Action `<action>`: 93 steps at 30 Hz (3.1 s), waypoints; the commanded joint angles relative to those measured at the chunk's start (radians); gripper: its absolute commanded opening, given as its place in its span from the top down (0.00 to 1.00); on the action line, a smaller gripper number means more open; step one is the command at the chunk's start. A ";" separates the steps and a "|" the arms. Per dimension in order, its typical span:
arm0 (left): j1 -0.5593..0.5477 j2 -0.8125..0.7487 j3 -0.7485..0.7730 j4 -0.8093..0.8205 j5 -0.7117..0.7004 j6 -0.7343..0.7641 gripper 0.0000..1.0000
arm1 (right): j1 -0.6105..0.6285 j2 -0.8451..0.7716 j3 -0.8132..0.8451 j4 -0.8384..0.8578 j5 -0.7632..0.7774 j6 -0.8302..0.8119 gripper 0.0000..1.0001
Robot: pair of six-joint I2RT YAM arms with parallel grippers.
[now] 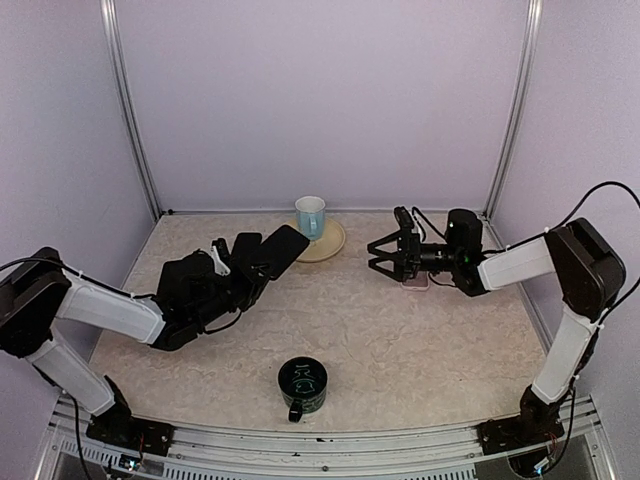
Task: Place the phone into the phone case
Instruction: Pass from the left arm to the right, then pass from the right arm to the left
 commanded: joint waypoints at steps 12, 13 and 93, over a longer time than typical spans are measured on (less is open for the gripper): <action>-0.123 0.216 0.159 0.469 0.023 -0.001 1.00 | 0.105 0.160 0.061 0.430 0.056 0.406 0.13; -0.130 0.221 0.167 0.465 0.022 -0.001 1.00 | 0.106 0.164 0.067 0.426 0.056 0.401 0.14; 0.014 0.380 0.490 0.116 0.916 0.335 1.00 | 0.042 0.052 0.310 -0.278 -0.278 -0.126 0.76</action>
